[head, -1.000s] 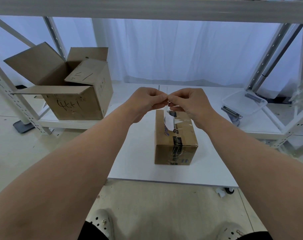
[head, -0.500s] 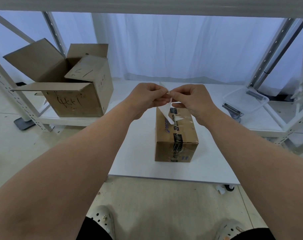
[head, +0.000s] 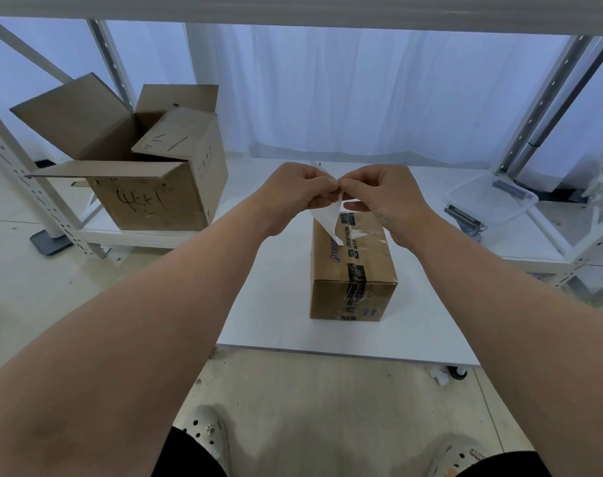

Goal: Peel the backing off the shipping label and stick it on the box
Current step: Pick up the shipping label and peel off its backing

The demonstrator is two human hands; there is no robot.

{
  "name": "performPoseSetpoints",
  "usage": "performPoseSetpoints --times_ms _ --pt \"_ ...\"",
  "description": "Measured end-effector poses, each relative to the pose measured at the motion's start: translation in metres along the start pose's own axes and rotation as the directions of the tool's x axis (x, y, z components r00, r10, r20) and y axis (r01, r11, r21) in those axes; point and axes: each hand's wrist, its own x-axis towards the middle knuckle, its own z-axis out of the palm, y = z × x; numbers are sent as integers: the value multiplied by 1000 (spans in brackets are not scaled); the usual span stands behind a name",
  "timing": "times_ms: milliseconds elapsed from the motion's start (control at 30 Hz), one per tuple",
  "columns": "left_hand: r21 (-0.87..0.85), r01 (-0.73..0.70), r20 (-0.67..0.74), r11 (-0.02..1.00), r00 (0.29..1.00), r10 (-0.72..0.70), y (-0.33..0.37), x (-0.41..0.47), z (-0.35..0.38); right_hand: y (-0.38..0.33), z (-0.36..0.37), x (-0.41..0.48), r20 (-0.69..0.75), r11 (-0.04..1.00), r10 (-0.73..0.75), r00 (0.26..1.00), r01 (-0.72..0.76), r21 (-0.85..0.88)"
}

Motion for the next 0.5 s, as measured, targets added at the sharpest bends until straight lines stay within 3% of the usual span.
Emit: performPoseSetpoints --times_ms 133,500 --pt "-37 -28 -62 999 998 26 -1 0 1 0 0 2 -13 1000 -19 1000 19 -7" --pt "-184 -27 -65 983 998 15 1 -1 -1 -3 5 -1 -70 978 -168 983 157 -138"
